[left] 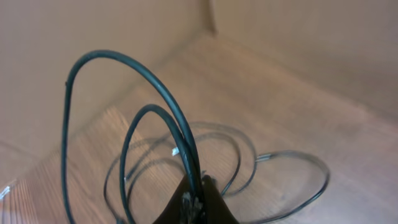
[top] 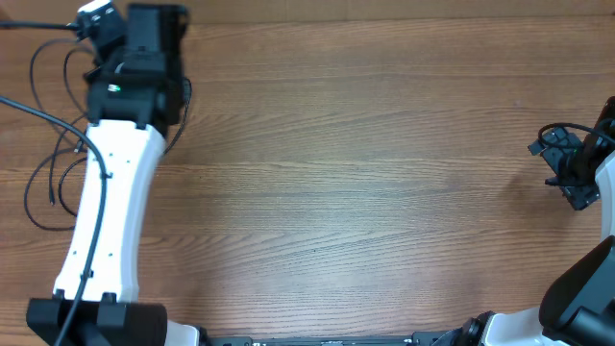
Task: Untangle cables
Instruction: 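Lift the cable and sweep the left gripper to the table's far left, then lower the cable onto the left cable pile and open the left gripper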
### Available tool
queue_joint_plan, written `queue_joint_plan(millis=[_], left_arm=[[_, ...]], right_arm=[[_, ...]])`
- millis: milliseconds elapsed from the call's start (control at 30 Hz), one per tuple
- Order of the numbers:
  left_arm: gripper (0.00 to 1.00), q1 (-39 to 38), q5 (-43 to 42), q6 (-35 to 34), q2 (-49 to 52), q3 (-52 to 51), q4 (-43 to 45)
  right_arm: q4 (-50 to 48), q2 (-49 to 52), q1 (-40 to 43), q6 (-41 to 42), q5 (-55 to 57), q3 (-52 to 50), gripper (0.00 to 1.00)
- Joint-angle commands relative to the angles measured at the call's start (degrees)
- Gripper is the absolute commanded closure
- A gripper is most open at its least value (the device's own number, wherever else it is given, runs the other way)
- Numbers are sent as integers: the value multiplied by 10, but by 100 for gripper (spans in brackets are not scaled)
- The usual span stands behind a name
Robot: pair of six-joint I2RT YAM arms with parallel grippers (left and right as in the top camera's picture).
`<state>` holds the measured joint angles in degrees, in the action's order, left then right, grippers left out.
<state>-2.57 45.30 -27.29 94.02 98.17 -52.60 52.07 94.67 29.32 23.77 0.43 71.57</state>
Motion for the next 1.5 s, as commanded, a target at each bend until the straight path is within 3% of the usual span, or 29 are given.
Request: queue_joint_plan(millis=[0, 300, 467, 600, 800, 1133, 1467], left_arm=[[96, 60, -137, -2, 30, 2, -21], [94, 157, -261, -2, 126, 2, -60], [41, 172, -362, -1, 186, 2, -74], [13, 172, -451, 41, 232, 2, -74], [9, 164, -569, 137, 275, 2, -79], [12, 125, -570, 138, 306, -1, -97], [12, 30, -569, 138, 306, -35, -96]], right_arm=[[-2, -3, 1, 0, 4, -1, 0], [-2, -3, 1, 0, 4, -1, 0], [-2, -3, 1, 0, 4, -1, 0], [-2, -3, 1, 0, 4, -1, 0], [-2, -3, 1, 0, 4, -1, 0], [-2, -3, 1, 0, 4, -1, 0], [-2, -3, 1, 0, 4, -1, 0]])
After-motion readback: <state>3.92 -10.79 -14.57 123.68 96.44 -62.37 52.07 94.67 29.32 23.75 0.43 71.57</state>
